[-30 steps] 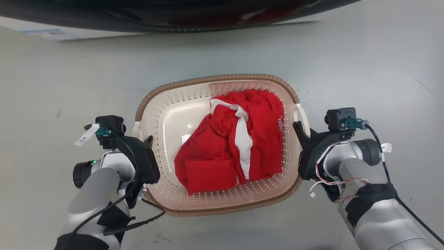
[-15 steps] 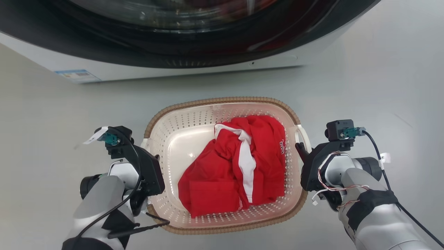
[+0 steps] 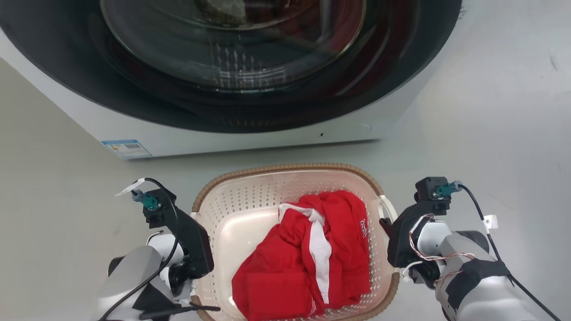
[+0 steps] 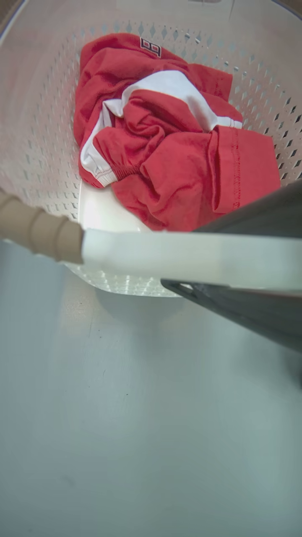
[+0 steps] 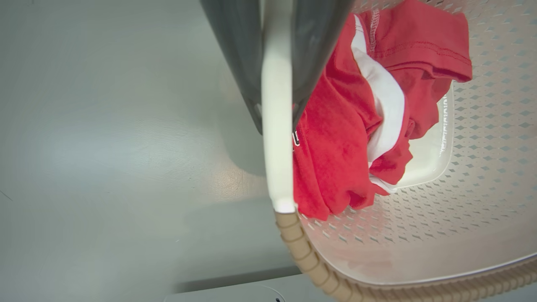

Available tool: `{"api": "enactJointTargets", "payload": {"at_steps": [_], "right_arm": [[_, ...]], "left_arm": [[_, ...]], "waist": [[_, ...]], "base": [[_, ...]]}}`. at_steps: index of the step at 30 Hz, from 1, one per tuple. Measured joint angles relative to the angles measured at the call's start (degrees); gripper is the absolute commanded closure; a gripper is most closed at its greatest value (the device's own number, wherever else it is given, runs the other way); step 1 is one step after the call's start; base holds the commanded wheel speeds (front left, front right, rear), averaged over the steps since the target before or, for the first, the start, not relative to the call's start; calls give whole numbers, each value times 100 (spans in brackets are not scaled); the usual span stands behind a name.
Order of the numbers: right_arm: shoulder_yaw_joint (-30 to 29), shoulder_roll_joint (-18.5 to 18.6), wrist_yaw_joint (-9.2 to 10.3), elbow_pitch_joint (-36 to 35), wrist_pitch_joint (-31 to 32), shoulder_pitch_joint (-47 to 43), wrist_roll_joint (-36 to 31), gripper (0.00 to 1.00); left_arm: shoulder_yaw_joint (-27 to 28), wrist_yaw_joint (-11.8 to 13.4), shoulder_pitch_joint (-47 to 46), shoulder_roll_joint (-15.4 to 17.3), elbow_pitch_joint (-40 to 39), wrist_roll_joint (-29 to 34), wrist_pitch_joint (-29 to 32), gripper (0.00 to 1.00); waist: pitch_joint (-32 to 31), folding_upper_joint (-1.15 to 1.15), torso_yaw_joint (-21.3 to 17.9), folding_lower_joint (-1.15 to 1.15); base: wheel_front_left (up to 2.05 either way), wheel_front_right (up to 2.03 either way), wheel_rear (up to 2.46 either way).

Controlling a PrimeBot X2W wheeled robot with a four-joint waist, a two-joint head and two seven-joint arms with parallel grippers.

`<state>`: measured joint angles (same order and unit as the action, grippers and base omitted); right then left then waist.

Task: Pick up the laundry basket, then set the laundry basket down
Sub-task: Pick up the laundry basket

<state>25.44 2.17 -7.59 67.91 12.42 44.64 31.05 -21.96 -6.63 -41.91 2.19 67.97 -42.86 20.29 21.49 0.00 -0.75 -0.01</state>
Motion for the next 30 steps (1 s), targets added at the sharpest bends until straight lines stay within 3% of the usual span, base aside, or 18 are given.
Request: {"api": "enactJointTargets", "payload": {"at_steps": [18,30], "right_arm": [[122,-25,0,244,913,-244,532,100],[172,-33,0,300,1239,-313,705,100]], "left_arm": [[-33,1,283,2,216,-408,886,100],[-80,2,481,27,255,-606,1168,100]], "waist": [[-1311,0,10,0],[-1891,0,28,0]], "base": [[0,0,0],[0,0,0]]}}
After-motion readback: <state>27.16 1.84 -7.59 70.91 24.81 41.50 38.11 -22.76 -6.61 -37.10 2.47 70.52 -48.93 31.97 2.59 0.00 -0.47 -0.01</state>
